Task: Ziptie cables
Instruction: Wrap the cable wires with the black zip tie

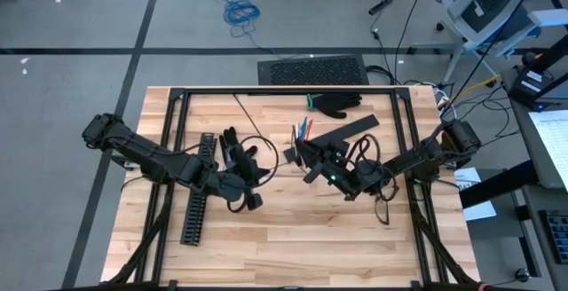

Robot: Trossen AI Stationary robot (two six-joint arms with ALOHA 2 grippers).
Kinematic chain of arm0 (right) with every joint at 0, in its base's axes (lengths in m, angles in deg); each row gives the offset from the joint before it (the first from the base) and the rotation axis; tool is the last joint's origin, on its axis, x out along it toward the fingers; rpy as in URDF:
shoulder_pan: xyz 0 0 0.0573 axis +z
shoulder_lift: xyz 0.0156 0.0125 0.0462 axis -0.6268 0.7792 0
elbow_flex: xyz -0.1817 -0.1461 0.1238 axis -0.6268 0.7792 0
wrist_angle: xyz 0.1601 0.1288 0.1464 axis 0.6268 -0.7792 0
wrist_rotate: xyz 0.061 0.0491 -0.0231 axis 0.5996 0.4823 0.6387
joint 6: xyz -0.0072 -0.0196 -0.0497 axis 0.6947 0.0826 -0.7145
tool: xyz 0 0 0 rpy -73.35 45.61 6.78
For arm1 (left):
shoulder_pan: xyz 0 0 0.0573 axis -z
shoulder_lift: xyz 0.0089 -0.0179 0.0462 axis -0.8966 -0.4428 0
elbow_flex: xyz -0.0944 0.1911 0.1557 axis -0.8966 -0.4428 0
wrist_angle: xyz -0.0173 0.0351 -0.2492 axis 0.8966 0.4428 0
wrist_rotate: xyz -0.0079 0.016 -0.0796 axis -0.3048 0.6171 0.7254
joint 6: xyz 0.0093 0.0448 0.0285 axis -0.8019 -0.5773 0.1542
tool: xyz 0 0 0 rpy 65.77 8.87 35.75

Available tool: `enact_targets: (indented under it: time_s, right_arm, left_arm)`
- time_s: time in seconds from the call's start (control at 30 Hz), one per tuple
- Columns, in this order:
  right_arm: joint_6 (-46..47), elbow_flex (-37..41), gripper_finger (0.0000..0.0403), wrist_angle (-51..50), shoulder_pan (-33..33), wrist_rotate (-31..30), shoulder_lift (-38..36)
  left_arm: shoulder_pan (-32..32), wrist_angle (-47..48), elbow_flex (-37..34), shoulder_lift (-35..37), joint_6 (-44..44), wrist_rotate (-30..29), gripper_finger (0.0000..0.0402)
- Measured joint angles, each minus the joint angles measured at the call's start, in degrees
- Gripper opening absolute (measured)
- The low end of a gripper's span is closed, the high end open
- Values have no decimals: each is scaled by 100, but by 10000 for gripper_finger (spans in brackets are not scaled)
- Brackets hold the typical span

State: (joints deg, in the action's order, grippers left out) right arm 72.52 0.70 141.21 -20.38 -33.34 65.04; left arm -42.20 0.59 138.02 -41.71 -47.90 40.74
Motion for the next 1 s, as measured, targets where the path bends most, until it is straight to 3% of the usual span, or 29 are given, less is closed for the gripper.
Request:
enact_targets:
  time_s: [0.67,1.0]
  right_arm:
    - [205,0,11,-233,-535,921,-3]
    - [378,0,11,-573,-577,930,98]
  left_arm:
    - [72,-6,0,0,-39,50,0]
    - [24,-344,0,0,-190,76,0]
